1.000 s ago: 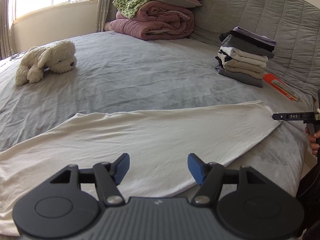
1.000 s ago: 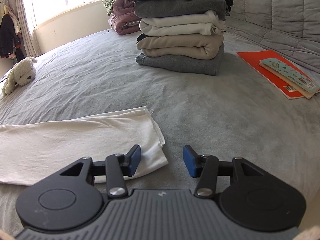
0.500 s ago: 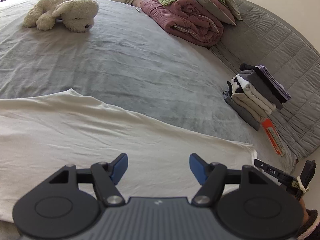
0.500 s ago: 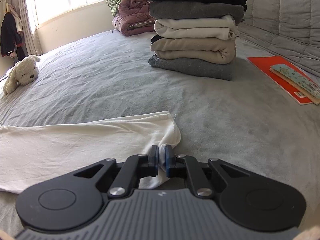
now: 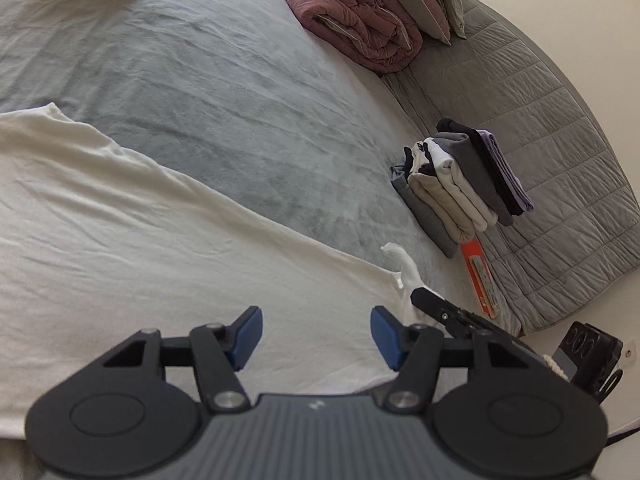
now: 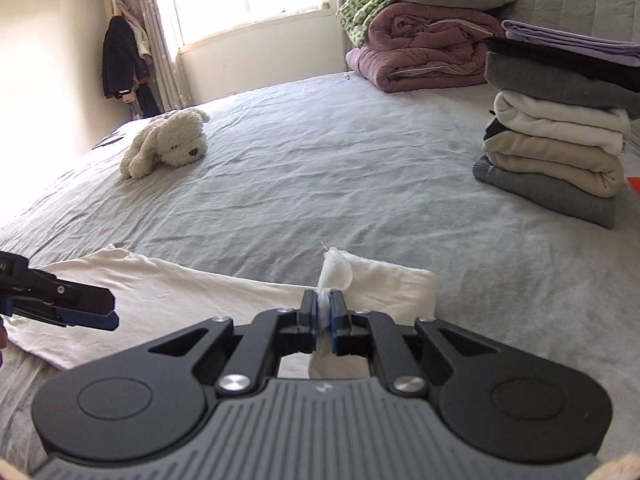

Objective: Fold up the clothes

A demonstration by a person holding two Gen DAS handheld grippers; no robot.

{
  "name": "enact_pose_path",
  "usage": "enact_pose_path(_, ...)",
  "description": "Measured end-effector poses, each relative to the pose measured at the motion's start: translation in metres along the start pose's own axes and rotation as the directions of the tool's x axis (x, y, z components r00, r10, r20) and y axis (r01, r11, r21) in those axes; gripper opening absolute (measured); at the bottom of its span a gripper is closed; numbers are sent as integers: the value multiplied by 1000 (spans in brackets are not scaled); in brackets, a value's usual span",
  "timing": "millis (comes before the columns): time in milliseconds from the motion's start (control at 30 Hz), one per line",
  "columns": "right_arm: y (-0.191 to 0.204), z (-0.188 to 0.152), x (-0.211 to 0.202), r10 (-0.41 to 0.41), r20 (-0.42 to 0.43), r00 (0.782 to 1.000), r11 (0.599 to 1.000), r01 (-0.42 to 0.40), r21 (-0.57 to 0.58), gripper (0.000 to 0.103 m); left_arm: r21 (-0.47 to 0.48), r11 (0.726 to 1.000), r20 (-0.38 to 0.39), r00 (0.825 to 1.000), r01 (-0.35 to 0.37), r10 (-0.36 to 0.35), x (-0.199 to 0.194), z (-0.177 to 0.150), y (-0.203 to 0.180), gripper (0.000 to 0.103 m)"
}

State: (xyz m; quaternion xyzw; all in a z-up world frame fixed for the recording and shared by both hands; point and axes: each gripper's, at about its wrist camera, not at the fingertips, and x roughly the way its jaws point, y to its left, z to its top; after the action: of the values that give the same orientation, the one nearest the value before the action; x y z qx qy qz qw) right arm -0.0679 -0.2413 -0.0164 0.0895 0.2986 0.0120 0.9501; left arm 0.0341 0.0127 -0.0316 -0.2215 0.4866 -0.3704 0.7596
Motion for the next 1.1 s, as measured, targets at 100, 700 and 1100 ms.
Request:
enact_pose_path(100,24,-1,8,66,-24,998,996,-67,-50,8,-48,998,-21,999,40,-41,14,-1,3,54)
enact_pose_path(700,73,-15,18,229,-112,967,970,-236,-53,8,-79,995,42,997,-62,65,36,8,-5,4)
enact_pose_path(1100,113,0,23,317,-79,945,948,-315,33,9,35,985,121,979,-170,165,-14,23,5,4)
